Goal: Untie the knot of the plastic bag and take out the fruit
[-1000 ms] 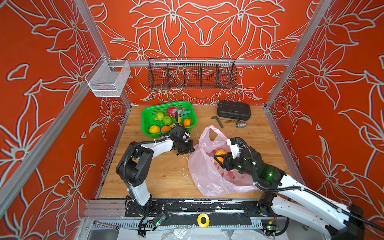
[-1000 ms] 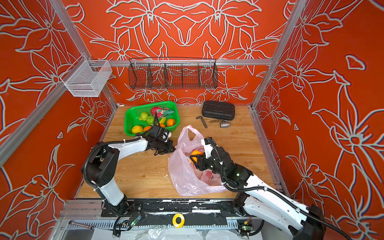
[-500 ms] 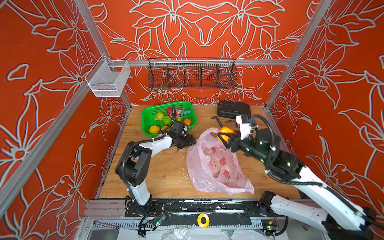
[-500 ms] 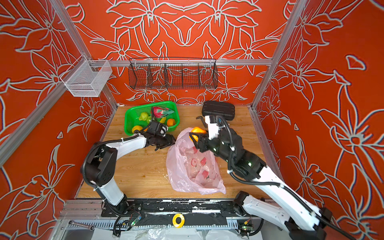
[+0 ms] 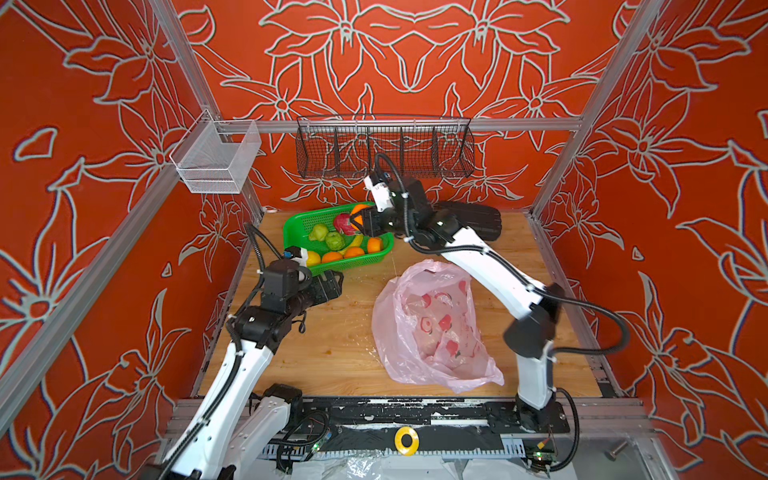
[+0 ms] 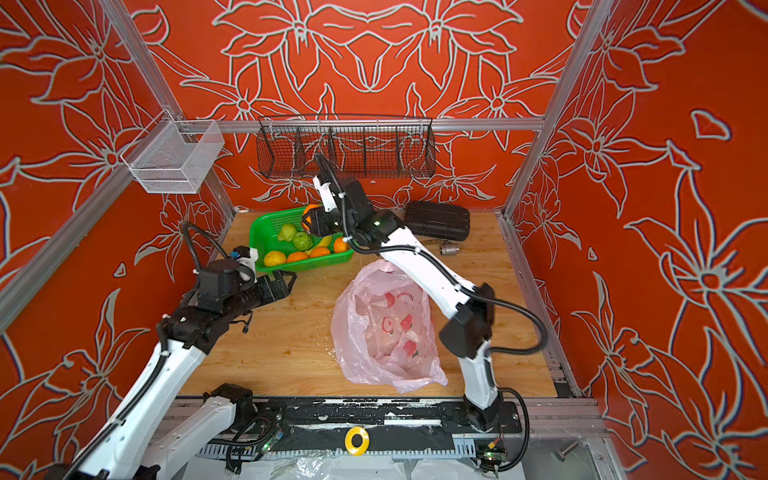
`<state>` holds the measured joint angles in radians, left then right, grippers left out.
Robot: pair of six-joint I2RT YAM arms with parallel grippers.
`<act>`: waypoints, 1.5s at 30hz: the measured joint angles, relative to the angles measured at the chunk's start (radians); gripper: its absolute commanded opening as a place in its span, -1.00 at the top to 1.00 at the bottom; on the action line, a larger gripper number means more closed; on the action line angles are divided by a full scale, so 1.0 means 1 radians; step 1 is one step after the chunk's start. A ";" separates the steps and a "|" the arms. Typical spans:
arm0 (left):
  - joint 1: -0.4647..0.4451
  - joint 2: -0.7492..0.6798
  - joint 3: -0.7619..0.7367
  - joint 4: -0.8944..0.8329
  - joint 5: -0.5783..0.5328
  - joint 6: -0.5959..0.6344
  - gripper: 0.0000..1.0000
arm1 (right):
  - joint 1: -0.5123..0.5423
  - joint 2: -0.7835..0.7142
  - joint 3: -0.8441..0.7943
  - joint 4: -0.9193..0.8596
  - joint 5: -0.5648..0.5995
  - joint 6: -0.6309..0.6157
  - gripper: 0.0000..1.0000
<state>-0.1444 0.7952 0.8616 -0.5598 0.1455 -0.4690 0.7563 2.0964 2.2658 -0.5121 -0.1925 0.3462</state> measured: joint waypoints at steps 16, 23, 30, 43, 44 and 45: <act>0.008 -0.032 -0.024 -0.097 -0.035 0.035 -0.98 | -0.087 0.597 0.348 0.069 -0.014 -0.021 -0.33; 0.008 -0.027 -0.055 -0.050 -0.074 0.040 -0.98 | -0.086 0.527 0.237 0.076 -0.037 -0.037 -0.80; 0.008 -0.032 -0.132 0.067 -0.199 0.058 -0.98 | -0.082 0.208 0.026 0.071 -0.024 -0.098 -0.84; 0.041 0.055 -0.409 0.517 -0.398 0.274 -0.98 | -0.227 -0.956 -0.962 0.224 0.259 -0.191 -0.89; 0.041 0.061 -0.426 0.546 -0.398 0.289 -0.98 | -0.251 -1.017 -1.031 0.217 0.291 -0.185 -0.89; 0.042 0.068 -0.447 0.581 -0.393 0.306 -0.98 | -0.280 -1.078 -1.108 0.206 0.324 -0.176 -0.89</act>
<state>-0.1020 0.8627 0.4145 0.0212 -0.2474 -0.1627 0.4759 1.0183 1.1580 -0.3061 0.1318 0.1699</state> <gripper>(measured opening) 0.989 0.945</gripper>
